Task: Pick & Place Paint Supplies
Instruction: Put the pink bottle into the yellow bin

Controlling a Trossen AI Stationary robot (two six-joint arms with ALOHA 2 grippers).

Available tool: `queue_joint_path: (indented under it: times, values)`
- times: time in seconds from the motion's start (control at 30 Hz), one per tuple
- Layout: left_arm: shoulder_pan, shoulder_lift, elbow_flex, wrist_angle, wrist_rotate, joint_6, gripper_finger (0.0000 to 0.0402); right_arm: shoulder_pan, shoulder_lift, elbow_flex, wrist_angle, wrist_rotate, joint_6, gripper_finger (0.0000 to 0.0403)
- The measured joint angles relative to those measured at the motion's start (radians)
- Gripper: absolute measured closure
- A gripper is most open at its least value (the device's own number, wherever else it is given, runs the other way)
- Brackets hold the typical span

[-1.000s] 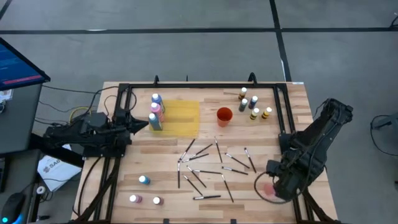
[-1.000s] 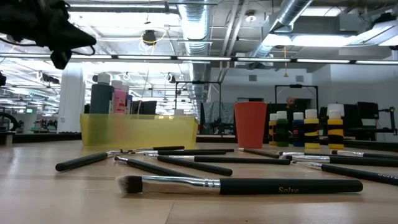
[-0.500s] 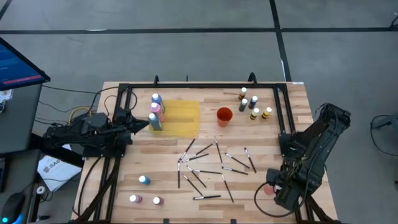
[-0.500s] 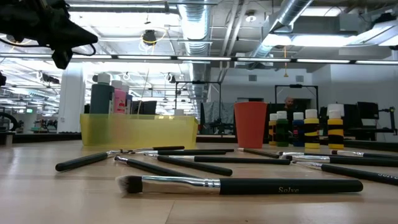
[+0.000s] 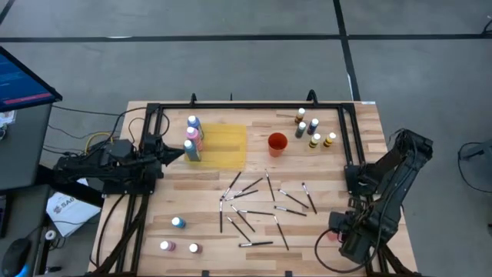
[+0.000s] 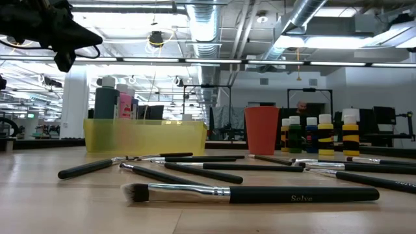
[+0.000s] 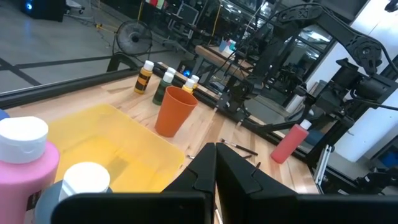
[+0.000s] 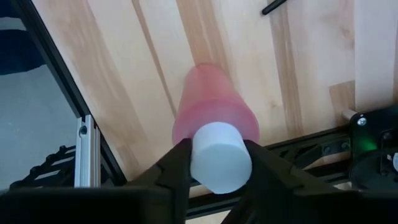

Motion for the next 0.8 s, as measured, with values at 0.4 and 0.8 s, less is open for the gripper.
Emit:
queue_joint_path:
  times: [0.4,0.8]
  values:
    - [0.000,0.000,0.000,0.000,-0.003,-0.002,0.0401,-0.021,-0.002,0.019,-0.029,0.028,-0.056,0.0290]
    - [0.000,0.000,0.000,0.000,0.000,-0.006,0.0401,-0.255,-0.171,0.096,-0.143,0.097,-0.297,0.0290]
